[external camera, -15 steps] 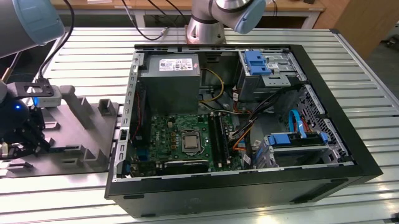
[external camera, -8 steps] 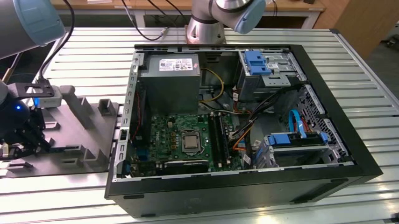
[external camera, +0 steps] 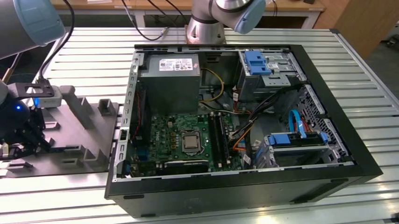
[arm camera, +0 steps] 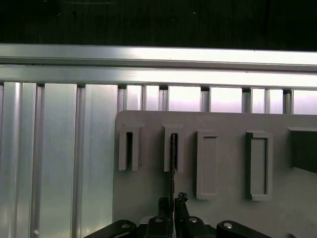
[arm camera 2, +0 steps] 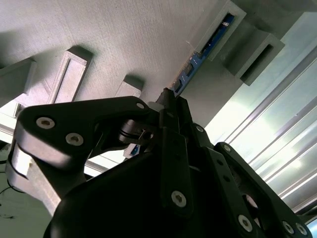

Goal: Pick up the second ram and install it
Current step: 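Pick up the second ram and move it above second insertion slot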

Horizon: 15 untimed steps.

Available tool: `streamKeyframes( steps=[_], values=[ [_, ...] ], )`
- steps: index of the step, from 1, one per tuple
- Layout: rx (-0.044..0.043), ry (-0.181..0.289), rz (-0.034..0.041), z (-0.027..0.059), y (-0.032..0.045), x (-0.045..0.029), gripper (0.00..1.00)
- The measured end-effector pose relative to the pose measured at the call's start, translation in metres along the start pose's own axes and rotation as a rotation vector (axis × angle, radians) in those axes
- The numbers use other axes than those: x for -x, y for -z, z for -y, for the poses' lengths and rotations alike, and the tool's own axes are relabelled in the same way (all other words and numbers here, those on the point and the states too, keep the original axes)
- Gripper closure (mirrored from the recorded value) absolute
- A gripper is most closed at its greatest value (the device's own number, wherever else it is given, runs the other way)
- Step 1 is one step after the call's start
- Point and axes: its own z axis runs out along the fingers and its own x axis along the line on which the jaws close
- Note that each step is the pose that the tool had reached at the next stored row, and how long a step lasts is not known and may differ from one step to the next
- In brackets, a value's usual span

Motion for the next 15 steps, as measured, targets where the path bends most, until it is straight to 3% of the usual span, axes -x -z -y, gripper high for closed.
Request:
streamKeyframes(
  steps=[3, 4, 15],
  values=[
    [0.0001, 0.0, -0.0001, 0.0, 0.0, 0.0, 0.82],
    [0.0, 0.0, 0.0, 0.0, 0.0, 0.0, 0.89],
    [-0.0001, -0.01, 0.0001, 0.0, -0.0003, 0.0, 0.89]
  ],
)
